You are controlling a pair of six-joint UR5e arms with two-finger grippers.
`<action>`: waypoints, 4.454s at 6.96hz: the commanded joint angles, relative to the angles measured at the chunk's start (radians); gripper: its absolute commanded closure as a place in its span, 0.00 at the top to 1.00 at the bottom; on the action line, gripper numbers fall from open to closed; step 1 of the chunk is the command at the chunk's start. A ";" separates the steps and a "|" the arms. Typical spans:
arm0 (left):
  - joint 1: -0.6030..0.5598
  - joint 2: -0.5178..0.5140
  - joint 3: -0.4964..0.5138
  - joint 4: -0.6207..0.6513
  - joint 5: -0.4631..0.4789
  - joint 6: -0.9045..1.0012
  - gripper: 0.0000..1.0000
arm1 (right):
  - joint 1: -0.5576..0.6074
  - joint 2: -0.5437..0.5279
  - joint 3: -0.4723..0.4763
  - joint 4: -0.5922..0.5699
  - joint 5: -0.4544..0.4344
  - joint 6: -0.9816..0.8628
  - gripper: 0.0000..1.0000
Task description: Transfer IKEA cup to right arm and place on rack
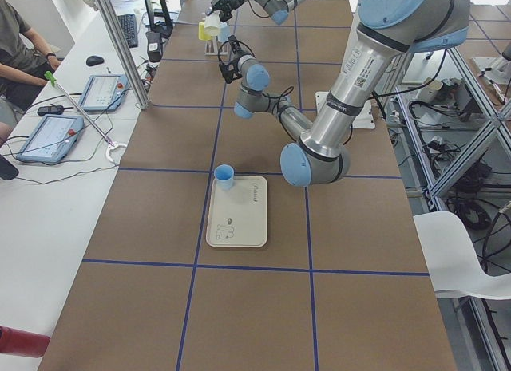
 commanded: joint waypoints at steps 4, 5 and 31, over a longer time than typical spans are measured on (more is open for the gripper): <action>0.006 0.010 0.007 -0.002 0.005 0.000 0.99 | 0.244 -0.032 -0.182 -0.076 0.066 -0.633 0.00; 0.007 0.012 0.007 -0.002 0.007 0.000 0.98 | 0.290 -0.032 -0.225 -0.064 0.137 -0.696 0.00; 0.012 0.009 0.004 0.000 0.008 0.000 0.98 | 0.245 -0.015 -0.434 0.052 0.160 -0.751 0.99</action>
